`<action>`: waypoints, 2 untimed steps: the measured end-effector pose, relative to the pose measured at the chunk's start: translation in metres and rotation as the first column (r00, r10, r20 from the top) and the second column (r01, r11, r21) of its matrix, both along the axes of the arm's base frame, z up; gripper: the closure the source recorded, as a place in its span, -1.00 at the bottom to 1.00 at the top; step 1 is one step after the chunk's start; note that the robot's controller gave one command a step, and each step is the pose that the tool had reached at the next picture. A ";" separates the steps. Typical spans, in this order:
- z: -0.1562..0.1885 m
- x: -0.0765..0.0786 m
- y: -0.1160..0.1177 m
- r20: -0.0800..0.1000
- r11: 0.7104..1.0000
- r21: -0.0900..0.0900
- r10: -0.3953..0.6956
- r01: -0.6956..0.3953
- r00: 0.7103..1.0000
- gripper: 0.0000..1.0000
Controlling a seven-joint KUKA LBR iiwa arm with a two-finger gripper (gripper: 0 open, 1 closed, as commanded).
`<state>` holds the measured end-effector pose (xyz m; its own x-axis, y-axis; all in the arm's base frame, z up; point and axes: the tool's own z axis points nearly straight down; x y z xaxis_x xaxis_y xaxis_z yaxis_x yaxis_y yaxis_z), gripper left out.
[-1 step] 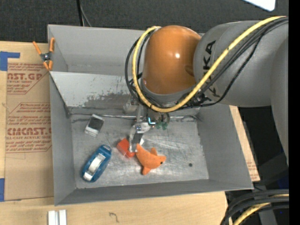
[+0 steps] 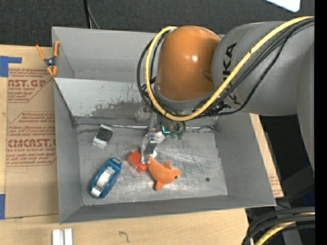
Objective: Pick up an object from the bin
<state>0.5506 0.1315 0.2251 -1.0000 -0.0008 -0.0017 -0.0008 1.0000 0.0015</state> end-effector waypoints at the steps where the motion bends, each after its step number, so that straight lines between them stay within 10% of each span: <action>1: -0.043 0.004 -0.008 0.008 1.000 0.002 0.014 -0.014 1.000 -1.00; 2: -0.106 -0.006 -0.019 0.003 0.997 -0.001 0.080 -0.080 0.997 -1.00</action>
Offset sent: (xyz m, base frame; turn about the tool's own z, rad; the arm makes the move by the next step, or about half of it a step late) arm -0.0156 -0.0305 -0.1551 -0.1419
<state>0.5449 0.1120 0.1195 -0.9967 -0.0810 -0.0048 -0.0810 0.9967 0.0009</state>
